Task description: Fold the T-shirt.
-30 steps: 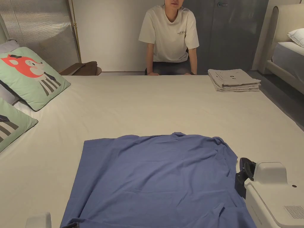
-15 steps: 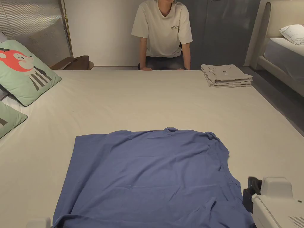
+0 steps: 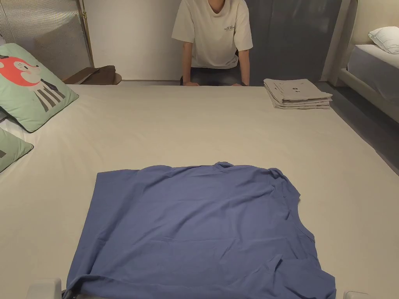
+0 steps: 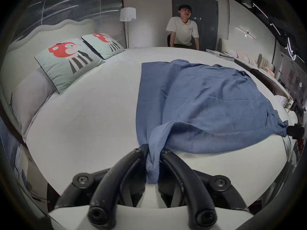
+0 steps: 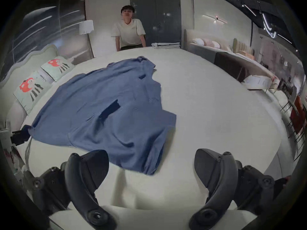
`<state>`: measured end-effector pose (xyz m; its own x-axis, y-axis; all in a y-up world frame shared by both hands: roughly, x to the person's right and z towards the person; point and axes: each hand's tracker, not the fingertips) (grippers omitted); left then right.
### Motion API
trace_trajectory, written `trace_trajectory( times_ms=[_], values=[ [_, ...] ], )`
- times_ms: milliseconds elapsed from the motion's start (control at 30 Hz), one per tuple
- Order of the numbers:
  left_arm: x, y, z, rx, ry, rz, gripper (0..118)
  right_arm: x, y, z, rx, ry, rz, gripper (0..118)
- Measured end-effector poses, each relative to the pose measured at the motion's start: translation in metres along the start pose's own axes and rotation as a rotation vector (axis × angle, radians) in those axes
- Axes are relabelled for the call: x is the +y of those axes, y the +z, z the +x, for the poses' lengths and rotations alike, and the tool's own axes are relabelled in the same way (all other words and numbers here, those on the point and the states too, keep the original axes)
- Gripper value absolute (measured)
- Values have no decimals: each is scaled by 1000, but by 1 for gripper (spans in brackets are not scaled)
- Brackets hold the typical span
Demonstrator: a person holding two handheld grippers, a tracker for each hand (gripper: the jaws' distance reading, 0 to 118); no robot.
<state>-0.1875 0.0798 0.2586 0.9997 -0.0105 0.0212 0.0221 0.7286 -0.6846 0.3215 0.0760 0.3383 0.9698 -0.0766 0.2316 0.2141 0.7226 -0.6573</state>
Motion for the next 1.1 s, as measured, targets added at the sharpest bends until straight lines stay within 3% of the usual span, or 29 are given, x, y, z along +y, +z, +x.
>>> trace_trajectory(
  times_ms=[100, 133, 200, 233, 267, 667, 867, 1100],
  values=[
    [1, 4, 3, 0, 7, -2, 4, 4, -5, -3, 12, 0, -7, 84],
    [1, 6, 5, 0, 8, -2, 4, 5, -8, -4, 21, 1, -10, 72],
    [1, 6, 6, 0, 7, -3, 4, 5, -13, -3, 57, -6, -27, 40],
    [0, 3, 3, -2, 8, -6, 4, 4, -14, -3, 60, -9, -30, 9],
    [0, 1, 0, -2, 10, -6, 4, 4, -11, -4, 71, -12, -21, 5],
    [47, 19, -6, -44, 67, 49, 4, 72, 19, -22, 82, 59, 217, 5],
    [99, -8, -2, -30, 23, 79, 4, 126, -19, -34, 77, 85, 242, 5],
    [145, -69, 10, 3, -31, 30, 4, 178, -90, -45, 63, 110, 165, 5]
  ],
)
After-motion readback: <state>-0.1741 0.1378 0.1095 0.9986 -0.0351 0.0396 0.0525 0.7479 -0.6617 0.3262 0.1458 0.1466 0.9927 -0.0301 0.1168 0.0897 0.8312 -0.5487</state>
